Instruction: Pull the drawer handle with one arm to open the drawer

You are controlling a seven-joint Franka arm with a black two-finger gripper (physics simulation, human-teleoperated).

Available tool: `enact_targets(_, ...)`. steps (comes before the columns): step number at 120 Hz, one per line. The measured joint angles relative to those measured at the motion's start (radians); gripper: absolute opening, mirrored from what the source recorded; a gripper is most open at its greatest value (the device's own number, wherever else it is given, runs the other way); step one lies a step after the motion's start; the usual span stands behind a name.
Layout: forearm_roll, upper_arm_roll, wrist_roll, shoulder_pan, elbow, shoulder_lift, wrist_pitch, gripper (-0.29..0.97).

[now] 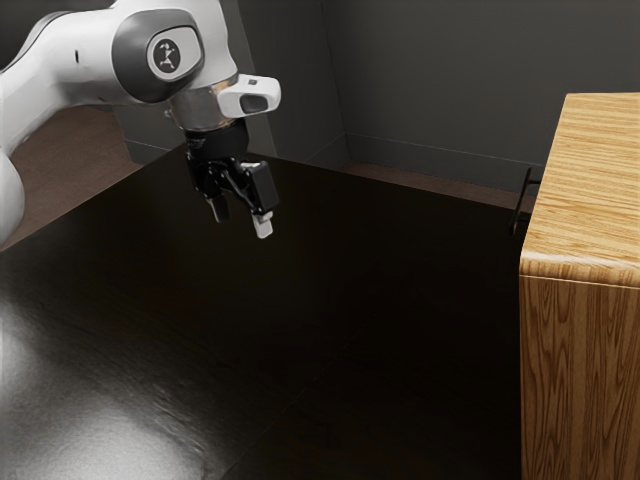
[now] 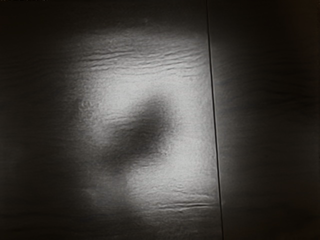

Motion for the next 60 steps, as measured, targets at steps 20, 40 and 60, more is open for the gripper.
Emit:
enact_targets(20, 0.001, -0.001, 0.006, -0.001, 0.0, 0.001, 0.0, 0.68)
enact_targets(40, -0.012, 0.005, 0.009, 0.01, 0.001, 0.0, -0.002, 0.68)
enact_targets(60, -0.03, 0.008, -0.041, 0.024, 0.05, -0.112, -0.041, 0.68)
